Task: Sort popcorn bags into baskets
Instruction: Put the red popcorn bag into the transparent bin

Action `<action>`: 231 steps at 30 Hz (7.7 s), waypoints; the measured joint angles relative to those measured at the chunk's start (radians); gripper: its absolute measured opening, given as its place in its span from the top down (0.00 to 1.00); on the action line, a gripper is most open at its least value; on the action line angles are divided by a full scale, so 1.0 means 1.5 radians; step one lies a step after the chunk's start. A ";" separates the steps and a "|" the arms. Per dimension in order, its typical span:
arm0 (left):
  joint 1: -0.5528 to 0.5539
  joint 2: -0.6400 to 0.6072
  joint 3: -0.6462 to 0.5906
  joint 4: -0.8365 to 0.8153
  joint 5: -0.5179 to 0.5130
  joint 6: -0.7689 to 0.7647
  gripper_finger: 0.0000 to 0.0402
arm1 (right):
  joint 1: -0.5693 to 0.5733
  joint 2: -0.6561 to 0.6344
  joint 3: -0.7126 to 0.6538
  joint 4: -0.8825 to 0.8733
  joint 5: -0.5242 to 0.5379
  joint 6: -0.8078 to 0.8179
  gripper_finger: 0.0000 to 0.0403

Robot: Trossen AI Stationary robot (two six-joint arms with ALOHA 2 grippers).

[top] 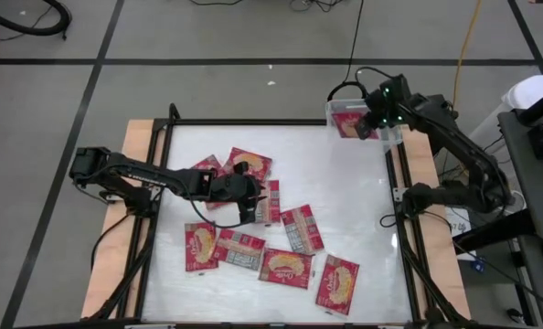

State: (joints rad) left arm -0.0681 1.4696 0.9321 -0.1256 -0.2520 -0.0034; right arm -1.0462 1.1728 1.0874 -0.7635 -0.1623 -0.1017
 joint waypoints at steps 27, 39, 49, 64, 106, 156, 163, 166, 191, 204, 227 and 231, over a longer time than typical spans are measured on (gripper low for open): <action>0.000 0.000 0.000 0.003 0.000 -0.006 0.68 | -0.029 0.081 0.000 -0.007 0.093 -0.062 0.69; 0.001 0.000 0.000 0.003 -0.001 -0.006 0.68 | -0.028 0.081 -0.001 0.027 0.161 -0.083 0.55; 0.001 0.022 0.000 0.012 -0.001 -0.004 0.68 | 0.018 0.074 -0.001 0.067 0.253 -0.081 0.42; 0.001 0.051 0.000 0.013 -0.007 0.002 0.68 | 0.260 -0.018 -0.025 0.124 0.168 0.006 0.47; -0.152 0.277 0.003 0.011 -0.159 -0.074 0.47 | 0.996 0.242 -0.341 0.962 0.512 0.194 0.50; -0.049 -0.084 0.000 -0.053 0.066 0.020 1.00 | 0.929 0.396 -0.156 0.717 0.611 0.269 0.44; -0.049 -0.084 0.000 -0.026 0.104 0.053 1.00 | 0.902 0.452 -0.156 0.809 0.553 0.244 0.48; -0.049 -0.085 0.000 -0.027 0.106 0.066 1.00 | 0.899 0.458 -0.156 0.820 0.536 0.232 0.59; -0.024 -0.087 0.001 0.033 0.000 0.071 0.49 | 0.756 0.111 -0.157 0.290 0.226 0.227 0.98; 0.043 0.040 0.000 0.252 0.084 0.062 0.30 | 0.702 0.143 -0.157 0.226 0.157 0.199 0.97; 0.109 0.144 0.001 0.275 0.241 0.119 0.92 | 0.703 0.131 -0.156 0.267 0.206 0.173 0.92; 0.124 0.099 0.001 0.213 0.239 0.122 0.95 | 0.703 0.112 -0.157 0.242 0.234 0.182 0.84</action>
State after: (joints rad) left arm 0.1182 1.6183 0.9331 0.1944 0.1072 0.1792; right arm 0.0084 1.3406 0.8520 -0.3998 0.1882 0.1717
